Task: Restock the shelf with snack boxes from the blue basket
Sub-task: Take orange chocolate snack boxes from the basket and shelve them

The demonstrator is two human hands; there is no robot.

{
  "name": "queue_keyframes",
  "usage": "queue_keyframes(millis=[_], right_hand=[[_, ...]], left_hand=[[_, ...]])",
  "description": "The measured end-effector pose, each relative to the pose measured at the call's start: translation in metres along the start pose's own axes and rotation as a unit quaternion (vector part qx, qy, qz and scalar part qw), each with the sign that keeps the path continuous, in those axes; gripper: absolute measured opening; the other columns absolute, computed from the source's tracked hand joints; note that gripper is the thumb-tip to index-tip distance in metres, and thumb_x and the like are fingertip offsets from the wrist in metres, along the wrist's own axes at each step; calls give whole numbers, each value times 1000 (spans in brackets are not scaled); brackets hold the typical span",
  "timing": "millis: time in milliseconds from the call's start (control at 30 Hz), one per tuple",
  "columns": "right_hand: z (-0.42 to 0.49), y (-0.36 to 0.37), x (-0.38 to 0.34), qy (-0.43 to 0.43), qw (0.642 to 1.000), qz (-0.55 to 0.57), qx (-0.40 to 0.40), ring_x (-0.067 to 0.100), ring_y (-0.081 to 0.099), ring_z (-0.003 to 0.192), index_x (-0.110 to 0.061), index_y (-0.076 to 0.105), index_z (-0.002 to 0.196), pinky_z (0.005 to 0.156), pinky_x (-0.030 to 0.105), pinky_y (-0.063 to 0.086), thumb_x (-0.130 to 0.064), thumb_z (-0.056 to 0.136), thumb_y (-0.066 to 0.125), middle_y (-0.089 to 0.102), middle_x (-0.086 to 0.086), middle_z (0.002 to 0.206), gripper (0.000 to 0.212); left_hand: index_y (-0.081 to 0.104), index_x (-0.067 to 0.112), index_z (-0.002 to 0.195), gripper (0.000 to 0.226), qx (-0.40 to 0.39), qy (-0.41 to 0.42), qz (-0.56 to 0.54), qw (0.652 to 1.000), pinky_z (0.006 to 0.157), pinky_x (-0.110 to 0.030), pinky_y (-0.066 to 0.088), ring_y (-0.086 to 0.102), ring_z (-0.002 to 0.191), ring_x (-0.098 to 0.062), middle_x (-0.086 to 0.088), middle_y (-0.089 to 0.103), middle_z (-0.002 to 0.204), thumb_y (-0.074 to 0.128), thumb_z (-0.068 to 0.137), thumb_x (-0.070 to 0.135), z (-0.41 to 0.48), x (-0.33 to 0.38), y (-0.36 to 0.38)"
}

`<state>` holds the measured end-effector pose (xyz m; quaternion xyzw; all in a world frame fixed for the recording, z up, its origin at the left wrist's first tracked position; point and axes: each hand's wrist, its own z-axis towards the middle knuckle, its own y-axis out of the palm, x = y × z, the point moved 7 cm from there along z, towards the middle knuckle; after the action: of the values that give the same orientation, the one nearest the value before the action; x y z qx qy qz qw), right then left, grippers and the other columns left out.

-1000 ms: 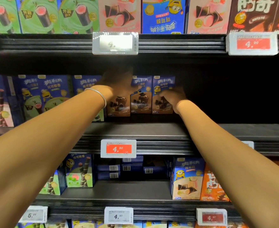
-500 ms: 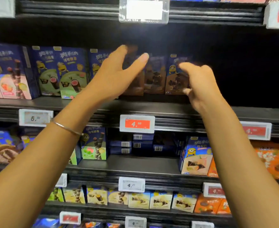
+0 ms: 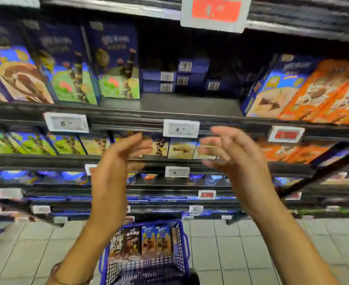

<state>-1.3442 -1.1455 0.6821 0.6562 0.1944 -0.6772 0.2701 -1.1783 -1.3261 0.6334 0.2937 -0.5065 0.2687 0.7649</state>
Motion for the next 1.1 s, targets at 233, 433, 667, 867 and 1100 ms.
queue_keyframes(millis=[233, 433, 667, 867, 1100], right_hand=[[-96, -27, 261, 364, 925, -106, -26, 13, 73, 82, -15, 67, 98, 64, 23, 53, -20, 99, 60, 75, 7, 101, 8], [-145, -45, 442, 490, 853, -179, -30, 30, 60, 83, -12, 61, 81, 73, 40, 48, -29, 99, 62, 65, 26, 98, 24], [-143, -50, 666, 471, 862, -185, 17, 20, 65, 77, -22, 64, 70, 72, 31, 52, -31, 95, 67, 68, 0, 79, 27], [-127, -69, 833, 406, 892, -185, 78, 29, 71, 95, -17, 73, 86, 89, 41, 55, -32, 87, 74, 76, 6, 96, 14], [-120, -66, 901, 307, 936, -161, 60, 31, 75, 82, -16, 72, 94, 75, 47, 61, -31, 90, 73, 77, 13, 92, 16]], left_hand=[[74, 19, 118, 52, 70, -404, 104, 906, 108, -60, 50, 71, 117, -37, -17, 76, 121, 32, 108, 49, -191, -225, -56], [69, 18, 134, 53, 128, -505, 74, 850, 113, -63, 47, 68, 124, -40, -16, 73, 132, 47, 106, 58, -276, -347, -81], [70, 34, 123, 75, 95, -547, 156, 817, 122, -52, 38, 58, 137, -32, -8, 64, 145, 32, 84, 86, -320, -526, -108], [86, 32, 84, 79, 106, -514, 114, 843, 100, -52, 56, 80, 95, -23, 0, 84, 94, 24, 103, 76, -336, -670, -128], [65, 16, 90, 70, 214, -471, 30, 855, 43, -23, 45, 73, 63, -24, -5, 75, 80, 24, 107, 70, -330, -742, -131]])
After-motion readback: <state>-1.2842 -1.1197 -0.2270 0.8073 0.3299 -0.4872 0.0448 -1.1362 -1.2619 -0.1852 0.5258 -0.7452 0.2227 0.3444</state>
